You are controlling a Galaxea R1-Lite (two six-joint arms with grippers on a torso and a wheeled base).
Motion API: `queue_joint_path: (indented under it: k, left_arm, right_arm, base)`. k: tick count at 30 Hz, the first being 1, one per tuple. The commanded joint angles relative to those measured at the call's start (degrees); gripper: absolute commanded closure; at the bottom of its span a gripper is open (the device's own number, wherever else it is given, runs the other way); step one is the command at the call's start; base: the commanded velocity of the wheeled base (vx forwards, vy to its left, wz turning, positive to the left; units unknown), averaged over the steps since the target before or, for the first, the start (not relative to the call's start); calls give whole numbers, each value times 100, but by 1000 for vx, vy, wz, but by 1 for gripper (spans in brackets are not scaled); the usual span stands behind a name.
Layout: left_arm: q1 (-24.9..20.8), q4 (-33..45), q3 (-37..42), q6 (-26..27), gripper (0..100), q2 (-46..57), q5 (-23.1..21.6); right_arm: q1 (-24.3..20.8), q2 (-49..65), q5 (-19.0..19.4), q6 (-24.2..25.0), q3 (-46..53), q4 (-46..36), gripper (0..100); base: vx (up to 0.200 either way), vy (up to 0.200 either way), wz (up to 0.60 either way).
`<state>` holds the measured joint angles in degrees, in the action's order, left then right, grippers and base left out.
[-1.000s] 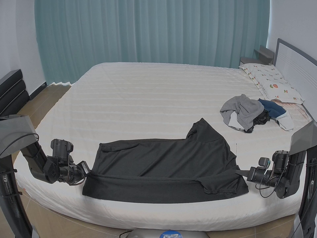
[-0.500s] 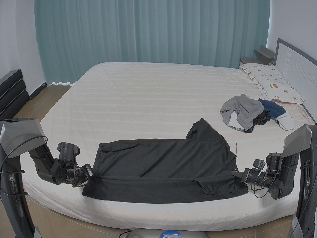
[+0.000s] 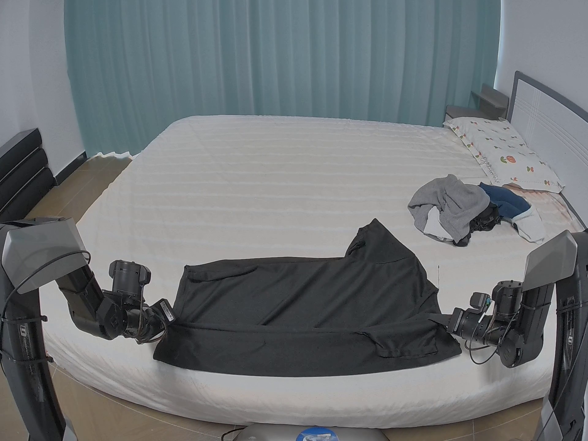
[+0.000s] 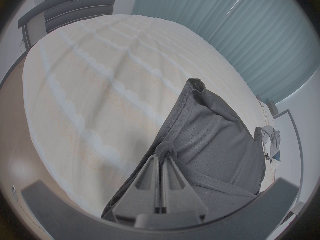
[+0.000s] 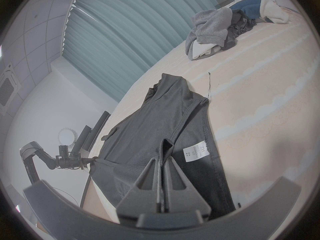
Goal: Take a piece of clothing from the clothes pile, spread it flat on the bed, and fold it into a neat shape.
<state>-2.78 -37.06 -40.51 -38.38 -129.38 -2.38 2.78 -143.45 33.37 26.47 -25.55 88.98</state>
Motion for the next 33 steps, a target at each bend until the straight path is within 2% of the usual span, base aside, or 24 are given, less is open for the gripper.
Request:
queue_joint_path:
  k: [1,2,3,4,14,20,27,33]
  left_arm:
    - [-3,-3,8,-3,100,-8,0]
    - [-3,-3,8,-3,100,-8,0]
    - [-3,-3,8,-3,100,-8,0]
    - [-3,-3,8,-3,0,-8,0]
    - [67,6,69,-21,0,79,-8]
    - [199,6,263,-12,0,361,-325]
    - [375,-3,263,-38,0,361,-351]
    - [339,-3,280,-30,0,317,-351]
  right_arm:
    - [-14,-52,3,17,-11,58,100]
    - [-14,-52,3,43,-11,58,0]
    - [-14,-52,3,78,-11,58,0]
    - [-23,-43,3,96,-11,67,0]
    - [12,106,12,535,68,67,0]
    - [21,185,21,939,129,67,0]
    - [38,344,30,1265,129,67,0]
    - [38,335,30,1317,112,67,0]
  base:
    - [0,0,0]
    - [0,0,0]
    - [0,0,0]
    - [0,0,0]
    - [0,0,0]
    - [0,0,0]
    - [0,29,0]
    - [0,33,0]
